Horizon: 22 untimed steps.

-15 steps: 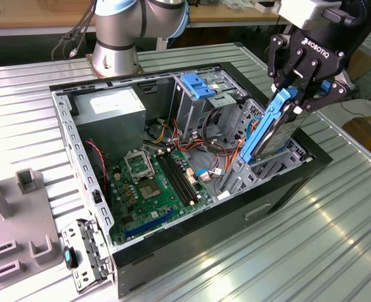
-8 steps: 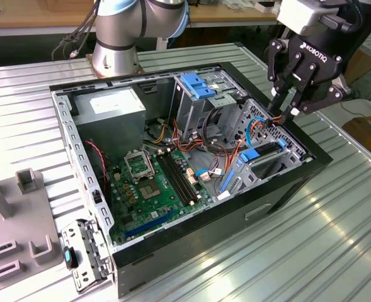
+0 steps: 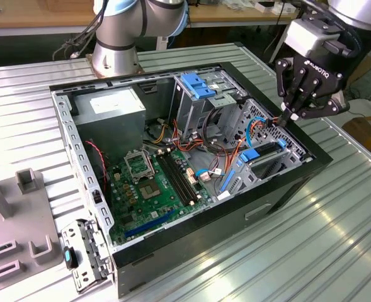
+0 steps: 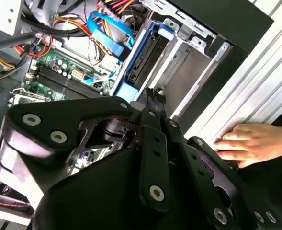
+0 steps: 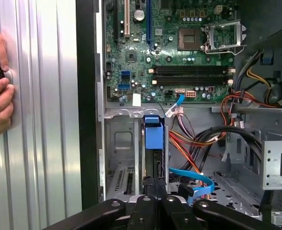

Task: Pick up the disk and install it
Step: 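Insert the disk into the insertion slot, then insert the first disk wire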

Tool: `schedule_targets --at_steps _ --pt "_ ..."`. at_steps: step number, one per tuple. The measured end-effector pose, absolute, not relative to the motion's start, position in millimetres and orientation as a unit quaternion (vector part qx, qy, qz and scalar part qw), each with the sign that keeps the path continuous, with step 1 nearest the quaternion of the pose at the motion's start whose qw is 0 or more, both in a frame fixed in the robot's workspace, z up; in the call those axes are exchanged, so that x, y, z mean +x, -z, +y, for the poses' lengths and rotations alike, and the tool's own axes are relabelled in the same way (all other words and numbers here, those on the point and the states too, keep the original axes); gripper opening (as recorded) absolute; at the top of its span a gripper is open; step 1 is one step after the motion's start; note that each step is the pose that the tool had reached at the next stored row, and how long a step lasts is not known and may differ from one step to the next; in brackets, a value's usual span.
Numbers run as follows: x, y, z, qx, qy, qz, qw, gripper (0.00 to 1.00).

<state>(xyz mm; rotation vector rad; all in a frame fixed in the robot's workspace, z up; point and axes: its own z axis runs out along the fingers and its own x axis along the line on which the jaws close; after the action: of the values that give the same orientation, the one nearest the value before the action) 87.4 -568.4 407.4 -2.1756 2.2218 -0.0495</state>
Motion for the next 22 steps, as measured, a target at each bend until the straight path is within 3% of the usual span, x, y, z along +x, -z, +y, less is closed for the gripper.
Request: schedule_targets --at_steps 22 --pt "110 -395 -569 -0.698 0.016 0.715 0.016 0.12"
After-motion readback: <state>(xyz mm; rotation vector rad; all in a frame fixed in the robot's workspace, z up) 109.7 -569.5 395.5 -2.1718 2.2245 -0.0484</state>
